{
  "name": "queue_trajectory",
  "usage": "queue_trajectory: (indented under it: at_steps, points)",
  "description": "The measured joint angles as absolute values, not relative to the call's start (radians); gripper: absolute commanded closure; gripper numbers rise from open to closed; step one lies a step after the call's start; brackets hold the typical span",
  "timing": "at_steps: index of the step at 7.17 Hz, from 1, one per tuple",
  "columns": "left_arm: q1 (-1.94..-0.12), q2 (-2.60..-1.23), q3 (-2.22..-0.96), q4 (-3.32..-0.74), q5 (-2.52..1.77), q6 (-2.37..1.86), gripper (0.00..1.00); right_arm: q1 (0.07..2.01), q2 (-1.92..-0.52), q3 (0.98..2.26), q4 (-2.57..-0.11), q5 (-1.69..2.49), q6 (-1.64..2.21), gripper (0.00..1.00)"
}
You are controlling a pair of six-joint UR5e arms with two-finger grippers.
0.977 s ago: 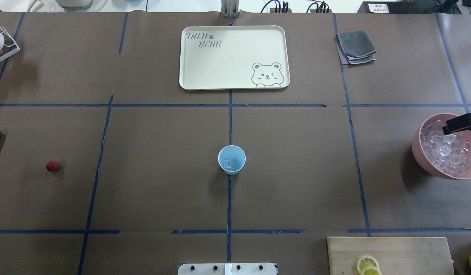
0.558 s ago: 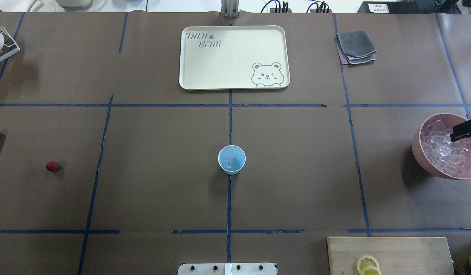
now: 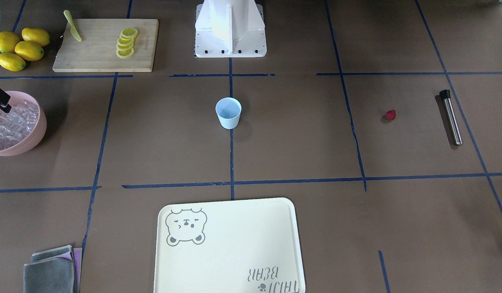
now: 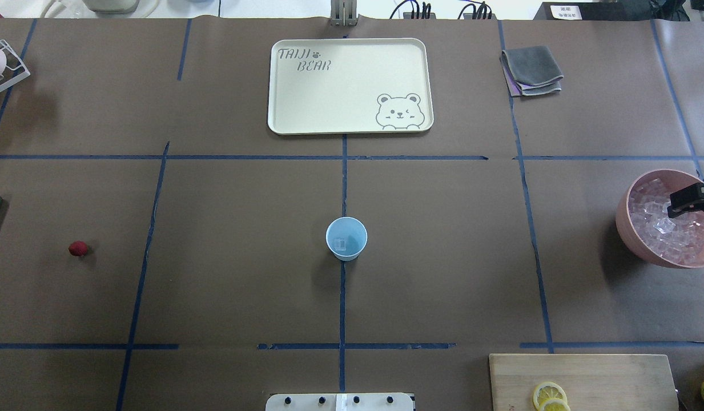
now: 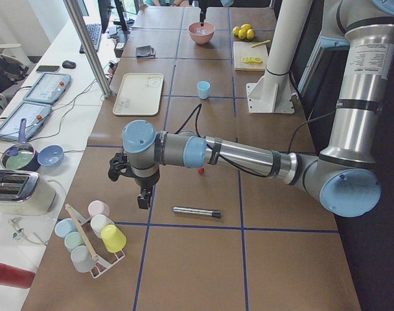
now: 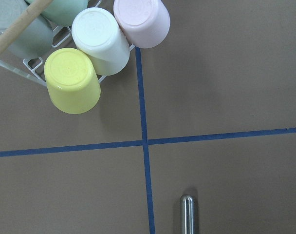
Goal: Mash ice and strawberries in cup
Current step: 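Lower the right gripper into the bowl and grasp another ice cube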
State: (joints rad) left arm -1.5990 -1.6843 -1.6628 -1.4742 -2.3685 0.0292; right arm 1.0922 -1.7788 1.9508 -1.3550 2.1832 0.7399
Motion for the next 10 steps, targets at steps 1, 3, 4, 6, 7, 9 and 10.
queue_trajectory:
  at_steps: [1,3,4,6,7,9,10]
  points:
    - [-1.599,-1.684,-1.663,-1.474,-2.368,0.029,0.00,1.073,-1.776,1.949,-1.355,2.183,0.740,0.01]
    - [-1.600,-1.684,-1.666,-1.474,-2.368,0.029,0.00,1.047,-1.775,1.938,-1.355,2.181,0.740,0.14]
    - [-1.600,-1.684,-1.670,-1.474,-2.368,0.029,0.00,1.040,-1.774,1.931,-1.355,2.179,0.739,0.18]
    - [-1.600,-1.683,-1.678,-1.474,-2.368,0.029,0.00,1.035,-1.735,1.895,-1.355,2.179,0.745,0.23]
    - [-1.600,-1.683,-1.679,-1.474,-2.368,0.029,0.00,1.034,-1.717,1.874,-1.355,2.181,0.751,0.25]
    - [-1.600,-1.683,-1.680,-1.474,-2.368,0.029,0.00,1.033,-1.708,1.861,-1.355,2.185,0.764,0.26]
    - [-1.600,-1.683,-1.680,-1.474,-2.368,0.029,0.00,1.031,-1.708,1.861,-1.355,2.186,0.778,0.27]
